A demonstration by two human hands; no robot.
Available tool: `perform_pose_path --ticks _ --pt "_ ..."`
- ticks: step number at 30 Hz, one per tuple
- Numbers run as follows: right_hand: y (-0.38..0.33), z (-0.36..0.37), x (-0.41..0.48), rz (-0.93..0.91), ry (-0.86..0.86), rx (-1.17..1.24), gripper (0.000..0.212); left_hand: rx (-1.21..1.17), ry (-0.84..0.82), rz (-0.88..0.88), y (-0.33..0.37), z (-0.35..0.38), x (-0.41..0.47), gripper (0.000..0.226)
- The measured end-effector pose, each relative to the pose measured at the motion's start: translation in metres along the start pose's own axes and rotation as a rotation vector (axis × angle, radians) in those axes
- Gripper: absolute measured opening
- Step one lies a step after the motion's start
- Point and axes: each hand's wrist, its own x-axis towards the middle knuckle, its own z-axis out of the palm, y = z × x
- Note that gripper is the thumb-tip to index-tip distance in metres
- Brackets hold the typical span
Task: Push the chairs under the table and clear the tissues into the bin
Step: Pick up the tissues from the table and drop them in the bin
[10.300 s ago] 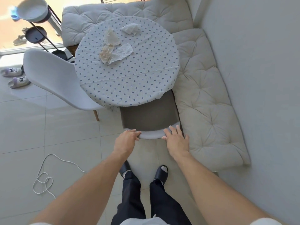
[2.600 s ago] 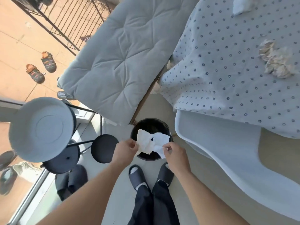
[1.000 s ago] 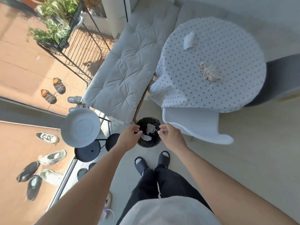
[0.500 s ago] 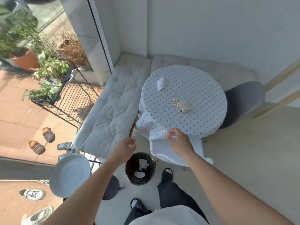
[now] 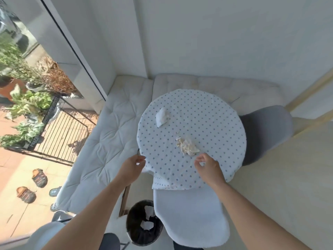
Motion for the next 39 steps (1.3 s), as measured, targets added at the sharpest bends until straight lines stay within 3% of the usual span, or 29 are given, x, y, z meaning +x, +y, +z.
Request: perform_pose_path --ticks 5,10,15,19,24,28,33,35,39 --pt "0.023 -0.004 0.076 0.027 -0.054 -0.005 0.018 -0.087 0.022 -0.049 0.025 0.019 0.081 0.018" --pt "0.045 0.01 0.131 0.019 -0.092 -0.119 0.038 -0.109 0.083 -0.043 0.047 0.039 0.147 0.018" --pt "0.06 0.028 0.166 -0.074 -0.164 -0.19 0.043 -0.093 0.125 -0.043 0.059 0.056 0.203 0.021" --pt "0.069 0.045 0.188 -0.181 -0.2 -0.276 0.043 -0.057 0.112 -0.046 0.069 0.071 0.234 0.031" --pt "0.08 0.061 0.198 -0.253 -0.117 -0.277 0.034 0.063 0.117 0.067 0.068 0.085 0.279 0.055" --pt "0.089 0.061 0.2 -0.287 -0.093 -0.254 0.027 0.167 0.153 0.034 0.067 0.097 0.315 0.069" --pt "0.091 0.053 0.2 -0.265 -0.104 -0.161 0.03 0.319 0.3 -0.007 0.068 0.103 0.326 0.035" --pt "0.088 0.046 0.199 -0.252 -0.082 -0.136 0.03 0.303 0.329 -0.001 0.067 0.1 0.323 0.021" --pt "0.076 0.032 0.194 -0.239 0.012 -0.145 0.029 0.139 0.341 -0.009 0.066 0.09 0.305 0.017"
